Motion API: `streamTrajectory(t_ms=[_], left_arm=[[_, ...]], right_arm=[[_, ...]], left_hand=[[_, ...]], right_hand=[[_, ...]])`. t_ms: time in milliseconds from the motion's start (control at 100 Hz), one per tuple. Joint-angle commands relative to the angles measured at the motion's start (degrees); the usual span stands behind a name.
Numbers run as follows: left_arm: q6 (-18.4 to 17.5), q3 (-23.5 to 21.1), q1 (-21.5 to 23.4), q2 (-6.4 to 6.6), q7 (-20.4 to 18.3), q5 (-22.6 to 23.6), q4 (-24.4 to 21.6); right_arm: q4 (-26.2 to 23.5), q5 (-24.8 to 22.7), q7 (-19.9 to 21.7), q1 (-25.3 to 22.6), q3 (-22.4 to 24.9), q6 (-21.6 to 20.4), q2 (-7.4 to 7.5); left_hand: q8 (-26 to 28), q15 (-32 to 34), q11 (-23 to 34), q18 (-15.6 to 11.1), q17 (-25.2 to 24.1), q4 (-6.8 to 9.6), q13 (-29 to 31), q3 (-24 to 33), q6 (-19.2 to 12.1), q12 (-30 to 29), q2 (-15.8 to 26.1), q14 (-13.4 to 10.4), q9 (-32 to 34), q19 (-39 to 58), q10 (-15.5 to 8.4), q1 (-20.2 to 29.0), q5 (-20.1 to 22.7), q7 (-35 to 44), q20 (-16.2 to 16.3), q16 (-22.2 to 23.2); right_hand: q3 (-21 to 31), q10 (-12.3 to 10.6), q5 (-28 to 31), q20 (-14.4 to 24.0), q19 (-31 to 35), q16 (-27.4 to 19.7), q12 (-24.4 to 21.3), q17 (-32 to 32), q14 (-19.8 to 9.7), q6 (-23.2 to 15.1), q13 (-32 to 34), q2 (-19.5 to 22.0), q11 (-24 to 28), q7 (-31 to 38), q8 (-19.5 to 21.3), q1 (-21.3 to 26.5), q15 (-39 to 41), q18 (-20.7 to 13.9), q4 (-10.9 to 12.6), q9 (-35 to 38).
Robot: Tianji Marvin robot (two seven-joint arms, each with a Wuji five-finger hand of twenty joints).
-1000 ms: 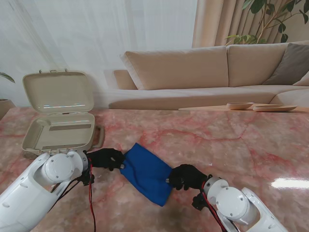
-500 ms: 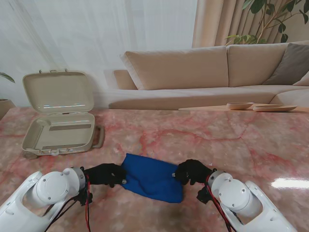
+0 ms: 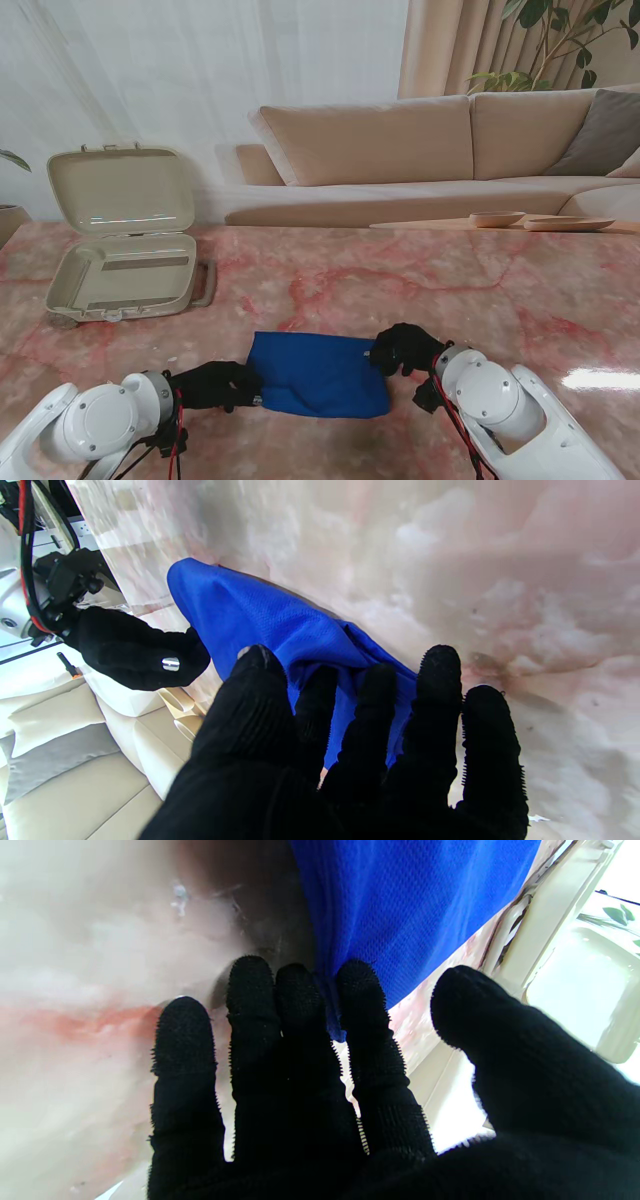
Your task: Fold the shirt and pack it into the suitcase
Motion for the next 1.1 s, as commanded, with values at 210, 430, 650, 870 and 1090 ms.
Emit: streamTrajectory(t_ms=[210, 430, 650, 870, 1090], left_arm=[[0.06, -3.07, 2.26, -0.29, 1.73, 2.22, -3.36], [-0.46, -5.49, 2.76, -1.06, 4.84, 3.72, -5.41], [-1.36, -6.64, 2.02, -1.53, 6.78, 3.53, -5.09], [-2.22, -7.79, 2.36, -2.1, 9.4, 4.01, -4.53], [-3.39, -9.34, 3.8, -2.86, 13.36, 6.18, -4.17]], right_arm=[[-3.51, -0.77, -1.96, -1.63, 1.33, 0.19, -0.48], [-7.01, -2.22, -7.53, -2.7, 0.9, -0.84, -1.55], [-7.25, -2.82, -11.19, -2.06, -1.9, -2.7, -2.3], [-4.68, -1.72, -13.25, -0.19, -5.91, -5.37, -2.85], [-1.47, 0.28, -13.2, 2.14, -9.62, -8.29, -3.04]], left_hand=[[0.27, -0.12, -1.18, 0.41, 0.1, 0.13, -1.47, -2.3, 0.07, -0.78, 2.77, 2.41, 0.94, 1.66, 0.51, -1.09, 2.47, -1.11, 0.61, -0.57], [0.48, -0.12, -1.23, 0.41, 0.1, 0.13, -1.21, -2.33, -0.12, -0.79, 2.6, 2.38, 1.18, 1.65, 0.53, -1.2, 2.68, -1.32, 0.61, -0.61], [0.74, -0.38, -1.43, 0.41, 0.1, 0.1, -1.25, -2.34, -0.48, -0.86, 2.38, 2.18, 1.12, 1.65, 0.32, -1.27, 2.73, -1.33, 0.61, -0.75], [1.0, -0.65, -1.52, 0.4, 0.1, 0.07, -1.16, -2.32, -0.67, -0.9, 1.97, 1.98, 1.27, 1.65, 0.15, -1.23, 2.91, -1.11, 0.61, -0.91], [1.06, -2.31, -2.2, 0.7, -0.47, 0.07, -2.07, -2.26, -1.16, -1.27, 1.47, 1.54, 0.45, -0.45, -0.07, -1.22, 2.61, -0.98, -0.56, -1.84]], right_hand=[[-1.3, 0.98, 0.28, 0.14, -0.51, -1.43, -0.14, -0.66, 2.92, -0.91, -1.79, 0.24, 0.18, -0.24, -0.2, -1.63, -2.35, 0.01, -0.84, -0.55], [-0.98, 0.9, 0.02, 0.36, -0.67, -0.72, -0.19, -1.06, 2.74, -1.05, -2.46, -1.27, -0.16, -0.54, -0.2, -1.51, -1.5, -0.09, -0.84, -1.12], [1.15, 0.71, -2.93, 0.27, -4.94, -2.36, -1.59, -5.29, 0.85, -0.92, -7.97, -1.92, -2.54, -9.21, 5.62, -3.59, -5.48, -1.98, 0.95, -8.17], [1.89, 0.21, -7.49, -0.39, -8.34, -4.38, -2.5, -9.15, -1.26, -0.72, -13.98, -2.34, -3.84, -12.7, 5.64, -4.32, -9.2, -4.48, 0.58, -14.13], [2.07, -0.44, -7.82, -0.48, -10.28, -5.85, -3.16, -11.08, -2.99, -1.21, -16.9, -1.96, -3.97, -12.96, 5.63, -4.56, -11.0, -5.45, 0.47, -16.53]])
